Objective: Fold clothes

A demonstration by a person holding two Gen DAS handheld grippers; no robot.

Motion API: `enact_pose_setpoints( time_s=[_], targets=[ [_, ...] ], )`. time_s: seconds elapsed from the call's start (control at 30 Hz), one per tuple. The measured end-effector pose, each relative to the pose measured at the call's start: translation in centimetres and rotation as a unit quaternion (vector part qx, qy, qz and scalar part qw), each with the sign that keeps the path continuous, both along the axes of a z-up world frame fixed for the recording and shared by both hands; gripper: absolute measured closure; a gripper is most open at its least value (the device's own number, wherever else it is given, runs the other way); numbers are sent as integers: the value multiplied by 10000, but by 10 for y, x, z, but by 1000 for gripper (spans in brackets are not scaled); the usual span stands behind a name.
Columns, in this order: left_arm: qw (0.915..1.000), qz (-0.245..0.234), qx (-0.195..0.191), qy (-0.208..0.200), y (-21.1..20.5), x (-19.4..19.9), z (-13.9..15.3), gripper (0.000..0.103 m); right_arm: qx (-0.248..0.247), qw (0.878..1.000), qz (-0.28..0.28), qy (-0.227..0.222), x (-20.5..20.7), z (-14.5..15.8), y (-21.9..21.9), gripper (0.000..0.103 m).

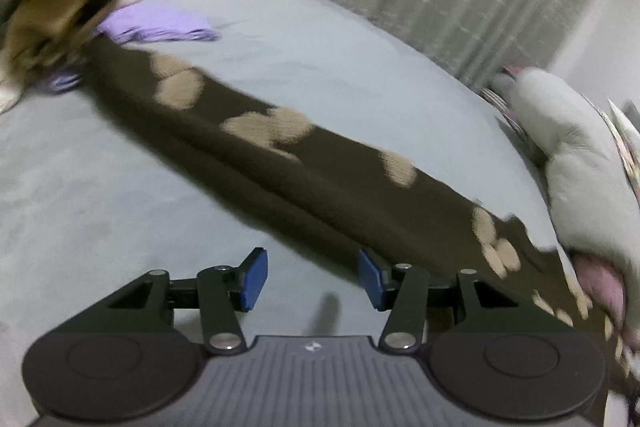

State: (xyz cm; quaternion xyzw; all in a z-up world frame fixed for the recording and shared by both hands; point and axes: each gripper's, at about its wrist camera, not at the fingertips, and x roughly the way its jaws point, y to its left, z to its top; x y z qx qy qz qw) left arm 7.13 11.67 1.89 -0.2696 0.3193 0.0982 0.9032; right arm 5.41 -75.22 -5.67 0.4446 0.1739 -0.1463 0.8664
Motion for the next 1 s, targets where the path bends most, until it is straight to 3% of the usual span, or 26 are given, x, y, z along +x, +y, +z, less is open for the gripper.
enact_pose_setpoints(
  time_s=[0.23, 0.37, 0.4, 0.47, 0.53, 0.6, 0.67, 0.73, 0.8, 0.87, 1.0],
  targets=[
    [9974, 703, -135, 19, 49, 1, -2, 52, -774, 9916, -979, -325, -24, 40, -21, 87],
    [9946, 891, -524, -17, 66, 1, -9, 52, -334, 9955, -882, 4, -13, 28, -36, 84],
    [9941, 914, -585, -30, 68, 0, -9, 52, -5, 9956, -927, -99, -17, 16, -38, 75],
    [9936, 951, -616, -44, 71, 0, -9, 52, 560, 9916, -1076, -454, -27, -7, -37, 72],
    [9918, 1073, -688, -77, 77, -2, -9, 52, 546, 9896, -1129, -700, -33, -12, -30, 71],
    [9899, 1195, -760, -110, 84, -3, -10, 52, 668, 9893, -1032, -788, -33, -9, -29, 58],
    [9877, 1317, -832, -143, 90, -5, -10, 50, 908, 9837, -1038, -1150, -39, -11, -26, 43],
    [9853, 1439, -903, -176, 97, -6, -10, 48, 1063, 9787, -1058, -1405, -42, -13, -23, 37],
    [9827, 1561, -974, -209, 104, -8, -10, 46, 868, 9796, -1097, -1444, -40, -12, -16, 37],
    [9799, 1682, -1045, -242, 110, -9, -10, 46, 237, 9897, -948, -1044, -29, -4, -6, 37],
    [9722, 1862, -1371, -365, 128, -9, -13, 45, -152, 9912, -1192, -546, -37, 5, 15, 37]
  ],
)
